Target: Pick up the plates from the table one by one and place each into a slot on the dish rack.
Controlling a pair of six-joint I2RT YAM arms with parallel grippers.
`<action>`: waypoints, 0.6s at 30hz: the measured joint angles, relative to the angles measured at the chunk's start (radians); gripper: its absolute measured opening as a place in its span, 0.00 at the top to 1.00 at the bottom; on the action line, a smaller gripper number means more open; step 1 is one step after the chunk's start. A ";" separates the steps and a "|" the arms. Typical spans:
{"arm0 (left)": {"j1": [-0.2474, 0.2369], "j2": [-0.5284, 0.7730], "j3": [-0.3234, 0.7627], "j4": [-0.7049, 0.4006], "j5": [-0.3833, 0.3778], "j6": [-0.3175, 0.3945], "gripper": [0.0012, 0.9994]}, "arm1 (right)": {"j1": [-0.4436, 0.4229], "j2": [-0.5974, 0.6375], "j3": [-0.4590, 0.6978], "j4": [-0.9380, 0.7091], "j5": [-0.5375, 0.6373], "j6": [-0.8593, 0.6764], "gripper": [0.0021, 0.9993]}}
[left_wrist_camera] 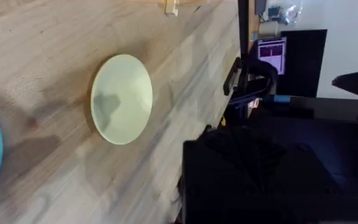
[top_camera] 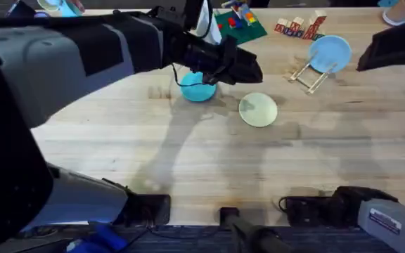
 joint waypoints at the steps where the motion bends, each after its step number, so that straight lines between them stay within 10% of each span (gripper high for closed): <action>1: 0.000 0.000 0.000 -0.001 -0.005 0.000 0.96 | 0.000 0.000 0.000 0.000 0.000 0.000 0.00; 18: 0.000 0.016 -0.074 0.072 -0.036 0.004 0.96 | 0.000 0.000 0.000 0.000 0.000 0.000 0.00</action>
